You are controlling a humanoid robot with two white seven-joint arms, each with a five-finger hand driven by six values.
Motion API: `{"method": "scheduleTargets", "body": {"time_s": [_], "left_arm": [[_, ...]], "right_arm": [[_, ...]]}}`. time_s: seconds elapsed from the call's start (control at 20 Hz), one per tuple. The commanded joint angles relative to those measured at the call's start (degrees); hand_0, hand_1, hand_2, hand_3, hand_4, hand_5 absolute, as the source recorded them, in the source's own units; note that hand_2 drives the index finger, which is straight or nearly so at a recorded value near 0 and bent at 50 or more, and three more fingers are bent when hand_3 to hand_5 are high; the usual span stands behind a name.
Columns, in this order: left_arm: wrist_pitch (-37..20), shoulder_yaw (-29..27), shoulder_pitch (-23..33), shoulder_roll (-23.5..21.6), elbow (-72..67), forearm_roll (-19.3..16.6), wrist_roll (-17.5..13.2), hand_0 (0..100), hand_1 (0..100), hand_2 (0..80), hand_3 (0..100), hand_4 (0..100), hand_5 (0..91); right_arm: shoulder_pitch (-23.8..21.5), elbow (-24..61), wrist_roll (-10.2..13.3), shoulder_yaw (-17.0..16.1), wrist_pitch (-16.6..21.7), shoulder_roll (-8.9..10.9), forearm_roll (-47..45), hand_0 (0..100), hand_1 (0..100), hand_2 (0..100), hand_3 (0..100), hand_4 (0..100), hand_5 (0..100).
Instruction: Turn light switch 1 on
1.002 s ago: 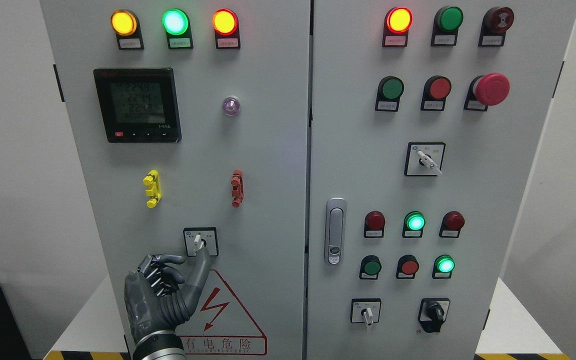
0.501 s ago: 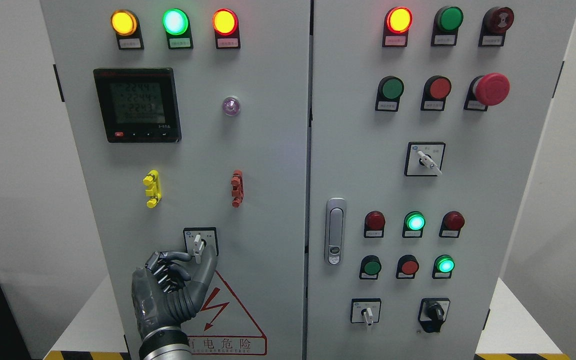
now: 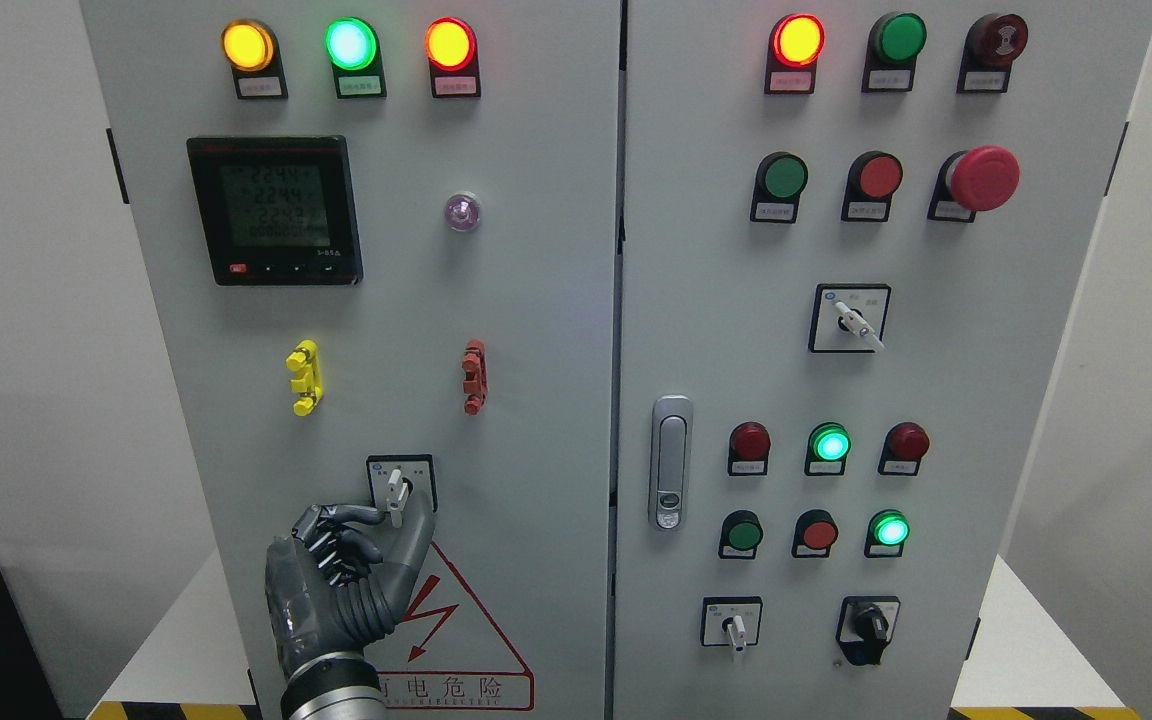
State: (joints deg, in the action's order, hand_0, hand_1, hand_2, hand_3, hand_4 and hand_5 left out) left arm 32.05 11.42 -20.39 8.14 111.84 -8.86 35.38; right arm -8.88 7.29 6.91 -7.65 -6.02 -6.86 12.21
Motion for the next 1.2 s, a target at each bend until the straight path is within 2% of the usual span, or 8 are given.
{"method": "scheduleTargets", "body": {"time_s": [0.0,0.35,0.7,1.15], "left_arm": [[0.38,0.18,-0.70,0.21,-0.22,-0.19,0.04,7,71,60.4,93,95,86.2],[0.64,0.18,-0.96,0.30,-0.22,-0.19,-0.05,9,70,60.2,93,95,86.1],[0.99,0.09,-1.05,0.30,-0.13,-0.19,-0.05,19,72,59.8,93,95,86.0],[1.35,0.09,-0.96,0.30,-0.21,-0.11,-0.05,22,72,59.9,93,95,85.9]], "right_arm": [[0.00,0.00,-0.05,0.00,0.05,0.00,0.00,5,0,0,0,0,0],[0.00,0.00,-0.05,0.00,0.05,0.00,0.00,5,0,0,0,0,0],[0.00,0.00,-0.05,0.00,0.05,0.00,0.00,5,0,0,0,0,0],[0.00,0.00,-0.05,0.00,0.05,0.00,0.00,5,0,0,0,0,0]]}}
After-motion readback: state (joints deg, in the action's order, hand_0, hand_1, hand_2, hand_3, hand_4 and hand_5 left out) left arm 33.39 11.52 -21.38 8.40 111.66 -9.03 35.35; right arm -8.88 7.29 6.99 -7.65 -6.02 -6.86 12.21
